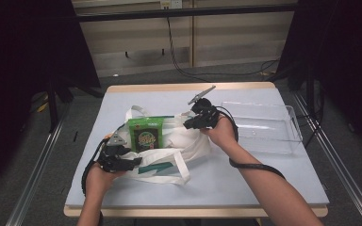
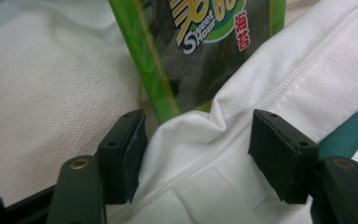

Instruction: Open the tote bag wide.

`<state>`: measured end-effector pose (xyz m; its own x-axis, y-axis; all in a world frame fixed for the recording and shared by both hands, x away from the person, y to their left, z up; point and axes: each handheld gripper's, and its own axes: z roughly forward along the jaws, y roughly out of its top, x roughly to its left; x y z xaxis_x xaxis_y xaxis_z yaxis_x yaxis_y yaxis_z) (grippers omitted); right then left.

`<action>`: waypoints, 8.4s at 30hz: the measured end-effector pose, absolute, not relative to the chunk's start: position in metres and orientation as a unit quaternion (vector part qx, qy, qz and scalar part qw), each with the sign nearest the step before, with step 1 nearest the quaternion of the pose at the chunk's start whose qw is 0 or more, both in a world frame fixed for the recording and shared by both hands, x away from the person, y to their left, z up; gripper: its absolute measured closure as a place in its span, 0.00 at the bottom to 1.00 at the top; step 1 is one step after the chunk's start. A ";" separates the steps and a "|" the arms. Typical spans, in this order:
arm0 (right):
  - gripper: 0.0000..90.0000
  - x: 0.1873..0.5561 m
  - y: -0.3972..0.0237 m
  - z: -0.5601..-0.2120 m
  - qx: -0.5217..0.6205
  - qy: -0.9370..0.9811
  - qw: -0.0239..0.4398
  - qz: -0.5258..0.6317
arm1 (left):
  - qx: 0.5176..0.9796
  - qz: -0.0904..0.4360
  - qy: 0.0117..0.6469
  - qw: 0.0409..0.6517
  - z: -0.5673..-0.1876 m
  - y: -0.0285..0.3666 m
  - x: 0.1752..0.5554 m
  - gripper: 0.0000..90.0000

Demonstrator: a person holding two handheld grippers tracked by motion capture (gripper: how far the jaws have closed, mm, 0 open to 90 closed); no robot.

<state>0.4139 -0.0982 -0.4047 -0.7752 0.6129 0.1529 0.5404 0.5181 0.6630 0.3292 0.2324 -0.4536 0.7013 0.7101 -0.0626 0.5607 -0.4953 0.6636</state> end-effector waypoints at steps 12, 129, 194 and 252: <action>0.93 0.415 -0.098 -0.412 0.337 0.871 0.044 0.355 | 0.871 0.107 0.378 0.293 -0.453 0.227 0.325 0.85; 1.00 0.361 -0.111 -0.445 0.289 0.883 0.009 0.371 | 0.822 0.126 0.456 0.317 -0.409 0.237 0.397 1.00; 0.97 0.343 -0.110 -0.447 0.261 0.885 -0.012 0.386 | 0.816 0.128 0.456 0.332 -0.416 0.231 0.400 1.00; 0.60 0.355 -0.095 -0.423 0.251 0.884 -0.006 0.396 | 0.808 0.145 0.452 0.349 -0.391 0.276 0.330 0.24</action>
